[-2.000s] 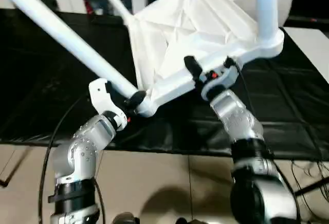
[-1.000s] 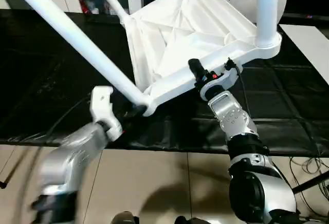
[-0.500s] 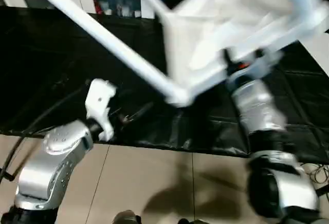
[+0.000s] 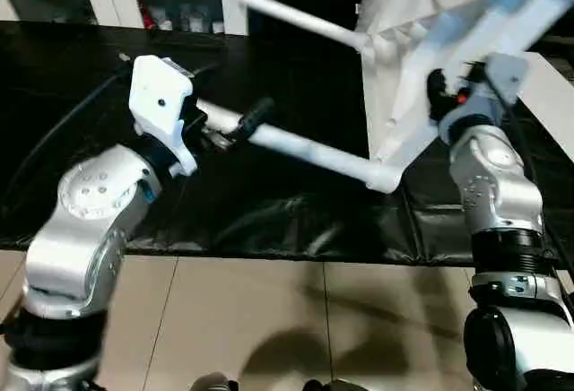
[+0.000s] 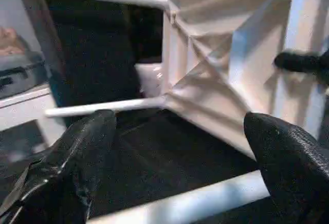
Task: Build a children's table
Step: Flip table
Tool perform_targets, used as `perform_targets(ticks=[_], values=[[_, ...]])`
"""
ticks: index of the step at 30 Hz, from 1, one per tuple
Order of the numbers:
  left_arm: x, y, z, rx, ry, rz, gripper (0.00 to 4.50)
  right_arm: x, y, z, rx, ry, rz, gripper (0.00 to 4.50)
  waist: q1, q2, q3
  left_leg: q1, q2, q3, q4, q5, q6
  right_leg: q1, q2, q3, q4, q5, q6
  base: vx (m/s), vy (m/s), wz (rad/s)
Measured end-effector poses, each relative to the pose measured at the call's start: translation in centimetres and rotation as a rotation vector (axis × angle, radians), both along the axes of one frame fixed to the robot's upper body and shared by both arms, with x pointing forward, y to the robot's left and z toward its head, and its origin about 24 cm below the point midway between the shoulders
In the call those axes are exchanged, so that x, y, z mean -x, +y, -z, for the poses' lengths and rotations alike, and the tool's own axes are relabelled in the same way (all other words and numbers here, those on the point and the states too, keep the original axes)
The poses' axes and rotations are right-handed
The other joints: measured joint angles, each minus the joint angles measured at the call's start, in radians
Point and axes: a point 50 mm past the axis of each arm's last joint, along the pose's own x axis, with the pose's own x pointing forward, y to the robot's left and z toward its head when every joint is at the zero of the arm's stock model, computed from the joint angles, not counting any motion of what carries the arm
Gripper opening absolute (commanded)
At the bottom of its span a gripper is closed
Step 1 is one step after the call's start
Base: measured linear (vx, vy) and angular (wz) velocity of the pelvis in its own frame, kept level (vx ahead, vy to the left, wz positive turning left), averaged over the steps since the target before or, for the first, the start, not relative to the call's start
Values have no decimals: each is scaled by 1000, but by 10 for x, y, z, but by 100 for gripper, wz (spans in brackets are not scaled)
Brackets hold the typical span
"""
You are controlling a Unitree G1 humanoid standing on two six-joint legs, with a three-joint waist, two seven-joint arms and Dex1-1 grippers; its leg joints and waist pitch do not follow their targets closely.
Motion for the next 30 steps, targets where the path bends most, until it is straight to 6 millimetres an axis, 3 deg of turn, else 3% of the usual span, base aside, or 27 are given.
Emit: perform_targets(ticks=[7,11,13,17,21,30], values=[[-5,0,-16,-92,-122,-40,450,-3,11,-5,105,40,-14,201,1,-11,-7,0,0,-1,2,-1,1,1,0,0,-3,1,2,0,0,0],[-9,-1,-8,-193,-116,-45,450,-4,13,-6,122,50,-7,201,4,-11,-7,0,-1,-1,2,-1,1,2,-1,1,-6,2,4,0,0,0],[-10,-2,-5,-215,-112,-45,450,-4,14,-6,120,56,-7,251,2,-11,-7,0,-1,-1,2,-1,2,2,-1,1,-6,3,4,0,0,0],[-17,-7,-8,-265,-138,-30,450,-4,20,-5,124,76,-10,284,-2,-13,-7,1,-1,-1,2,-1,2,3,-1,1,-6,3,3,0,0,0],[-20,-14,-14,-315,-181,1,450,-4,25,1,150,107,-21,314,-6,-13,-7,1,-1,-1,2,-2,2,3,-1,1,-6,3,3,0,0,0],[-35,-24,-29,-398,-294,10,450,-7,19,28,52,153,10,314,-4,-13,-7,1,-1,-1,2,-1,2,3,-1,1,-6,4,1,0,0,0]])
